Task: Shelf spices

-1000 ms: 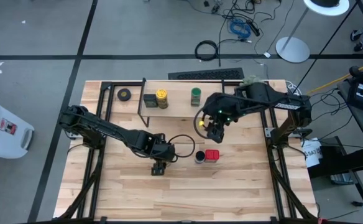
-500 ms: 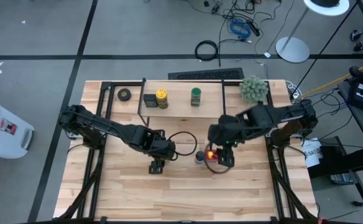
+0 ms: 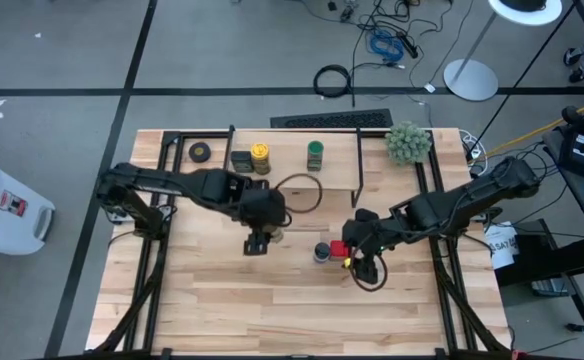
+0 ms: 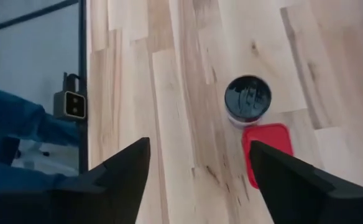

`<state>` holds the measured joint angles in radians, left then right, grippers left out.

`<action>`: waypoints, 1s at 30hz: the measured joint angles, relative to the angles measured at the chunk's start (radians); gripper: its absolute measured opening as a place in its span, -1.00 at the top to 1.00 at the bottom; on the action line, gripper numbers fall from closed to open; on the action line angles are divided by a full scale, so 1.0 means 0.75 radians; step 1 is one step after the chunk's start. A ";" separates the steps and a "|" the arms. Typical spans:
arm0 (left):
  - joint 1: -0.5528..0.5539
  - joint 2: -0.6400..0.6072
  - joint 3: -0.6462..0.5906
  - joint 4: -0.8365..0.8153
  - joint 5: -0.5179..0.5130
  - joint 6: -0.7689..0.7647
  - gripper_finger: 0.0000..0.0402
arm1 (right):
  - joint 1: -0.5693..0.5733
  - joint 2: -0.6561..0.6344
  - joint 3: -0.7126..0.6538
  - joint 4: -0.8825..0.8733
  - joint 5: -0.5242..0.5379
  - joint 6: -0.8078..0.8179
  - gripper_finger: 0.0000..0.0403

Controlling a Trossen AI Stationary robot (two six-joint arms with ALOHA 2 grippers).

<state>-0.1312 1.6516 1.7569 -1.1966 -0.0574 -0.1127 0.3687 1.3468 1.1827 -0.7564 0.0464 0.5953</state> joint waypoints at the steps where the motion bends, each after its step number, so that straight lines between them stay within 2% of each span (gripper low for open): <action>1: 0.011 0.000 0.026 -0.003 0.000 0.004 -0.42 | 0.000 -0.004 -0.036 0.032 0.000 0.008 -0.42; 5: 0.045 -0.001 0.124 -0.010 0.001 0.034 -0.42 | 0.000 -0.010 -0.141 0.110 0.001 0.026 -0.52; 13: 0.115 -0.003 0.260 -0.047 0.000 0.094 -0.42 | -0.025 -0.009 -0.227 0.140 0.008 -0.046 -0.53; 25: 0.226 -0.002 0.323 -0.055 0.001 0.196 -0.42 | -0.157 -0.009 -0.337 0.245 -0.004 -0.197 -0.53; 30: 0.274 -0.002 0.331 -0.052 0.000 0.231 -0.42 | -0.204 0.004 -0.338 0.247 -0.071 -0.259 -0.53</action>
<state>0.0745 1.6501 2.0048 -1.2360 -0.0571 0.0605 0.2160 1.3497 0.9295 -0.5713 -0.0065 0.4010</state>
